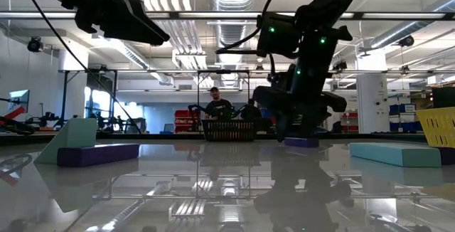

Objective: Sort & place blocks by color
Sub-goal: Put the purple block into the yellow bin

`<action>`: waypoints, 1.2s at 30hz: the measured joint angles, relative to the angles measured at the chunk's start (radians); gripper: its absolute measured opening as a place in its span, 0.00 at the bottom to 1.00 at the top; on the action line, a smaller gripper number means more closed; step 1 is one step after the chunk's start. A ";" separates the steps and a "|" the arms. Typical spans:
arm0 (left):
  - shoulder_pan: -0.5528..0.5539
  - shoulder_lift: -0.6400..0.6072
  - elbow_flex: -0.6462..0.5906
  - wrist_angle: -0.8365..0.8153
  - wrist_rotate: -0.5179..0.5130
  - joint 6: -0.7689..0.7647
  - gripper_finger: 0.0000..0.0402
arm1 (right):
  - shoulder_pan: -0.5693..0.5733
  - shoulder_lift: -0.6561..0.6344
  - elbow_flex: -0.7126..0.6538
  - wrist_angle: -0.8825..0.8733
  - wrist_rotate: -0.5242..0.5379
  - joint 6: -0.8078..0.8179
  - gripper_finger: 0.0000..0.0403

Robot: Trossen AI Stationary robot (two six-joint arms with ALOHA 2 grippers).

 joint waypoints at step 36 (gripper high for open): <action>0.000 0.000 0.000 0.000 0.000 -0.006 0.61 | 0.053 -0.197 0.041 -0.153 -0.053 -0.007 0.21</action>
